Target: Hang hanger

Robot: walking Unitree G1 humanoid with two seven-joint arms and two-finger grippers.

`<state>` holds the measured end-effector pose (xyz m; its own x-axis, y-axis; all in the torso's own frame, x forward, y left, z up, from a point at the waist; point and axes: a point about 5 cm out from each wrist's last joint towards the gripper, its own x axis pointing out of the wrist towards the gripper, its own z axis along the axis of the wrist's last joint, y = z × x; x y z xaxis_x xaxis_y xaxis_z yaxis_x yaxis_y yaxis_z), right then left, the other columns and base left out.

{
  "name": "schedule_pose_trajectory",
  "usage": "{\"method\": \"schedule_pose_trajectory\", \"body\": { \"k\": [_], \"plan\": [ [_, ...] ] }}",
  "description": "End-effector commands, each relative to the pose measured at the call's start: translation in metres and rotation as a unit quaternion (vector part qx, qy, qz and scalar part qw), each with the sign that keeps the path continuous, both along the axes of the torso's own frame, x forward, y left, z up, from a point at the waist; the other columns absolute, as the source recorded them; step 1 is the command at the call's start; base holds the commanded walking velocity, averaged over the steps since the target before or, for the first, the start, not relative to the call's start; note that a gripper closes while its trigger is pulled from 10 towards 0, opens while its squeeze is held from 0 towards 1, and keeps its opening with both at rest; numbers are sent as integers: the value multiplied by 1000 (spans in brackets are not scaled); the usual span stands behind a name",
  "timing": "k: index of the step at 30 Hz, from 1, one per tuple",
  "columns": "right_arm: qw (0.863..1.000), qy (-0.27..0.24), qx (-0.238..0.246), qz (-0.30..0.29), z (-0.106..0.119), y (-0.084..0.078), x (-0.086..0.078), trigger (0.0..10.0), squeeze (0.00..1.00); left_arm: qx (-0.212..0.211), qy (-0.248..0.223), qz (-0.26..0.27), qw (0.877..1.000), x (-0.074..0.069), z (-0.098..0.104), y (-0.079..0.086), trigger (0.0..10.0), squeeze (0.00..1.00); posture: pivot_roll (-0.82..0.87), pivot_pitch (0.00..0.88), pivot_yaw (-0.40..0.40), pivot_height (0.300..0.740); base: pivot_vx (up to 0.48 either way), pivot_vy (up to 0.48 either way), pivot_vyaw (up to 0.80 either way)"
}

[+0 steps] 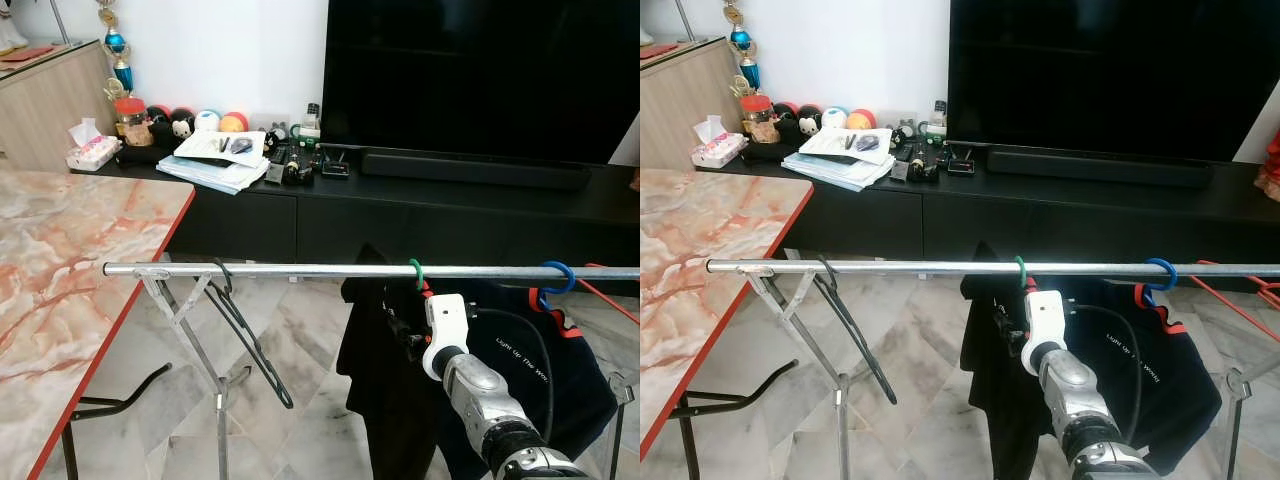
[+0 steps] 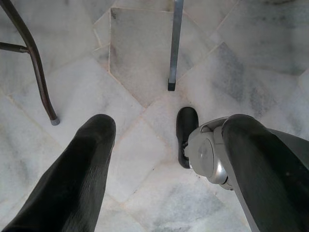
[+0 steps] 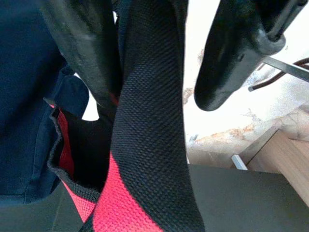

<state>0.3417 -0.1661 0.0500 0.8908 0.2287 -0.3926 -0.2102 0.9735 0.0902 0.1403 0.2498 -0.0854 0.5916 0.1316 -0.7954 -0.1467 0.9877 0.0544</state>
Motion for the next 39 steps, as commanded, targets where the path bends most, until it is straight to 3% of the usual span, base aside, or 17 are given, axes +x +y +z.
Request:
{"method": "schedule_pose_trajectory", "body": {
  "k": [1, 12, 23, 39],
  "plan": [
    [1000, -7, -3, -9, 5, -3, 4, 0, 0, -1, 10, 1, 1000, -3, -2, -1, 10000, 0, 84, 0, -20, 740, 0, 0, 0],
    [1000, -7, 0, -13, 4, -2, 3, 0, 0, -6, 9, -4, 1000, 0, -3, -9, 10000, 0, 84, 0, -20, 740, 0, 0, 0],
    [1000, -4, 1, -15, 1, -2, 1, 0, 0, -5, 10, 0, 1000, -5, -2, 1, 10000, 0, 84, 0, -22, 740, 0, 0, 0],
    [998, -51, 16, -42, 6, -4, 1, 0, 0, -11, 10, -8, 1000, 1, -5, -17, 10000, 0, 76, 0, -25, 740, 0, 0, 0]
  ]
}}
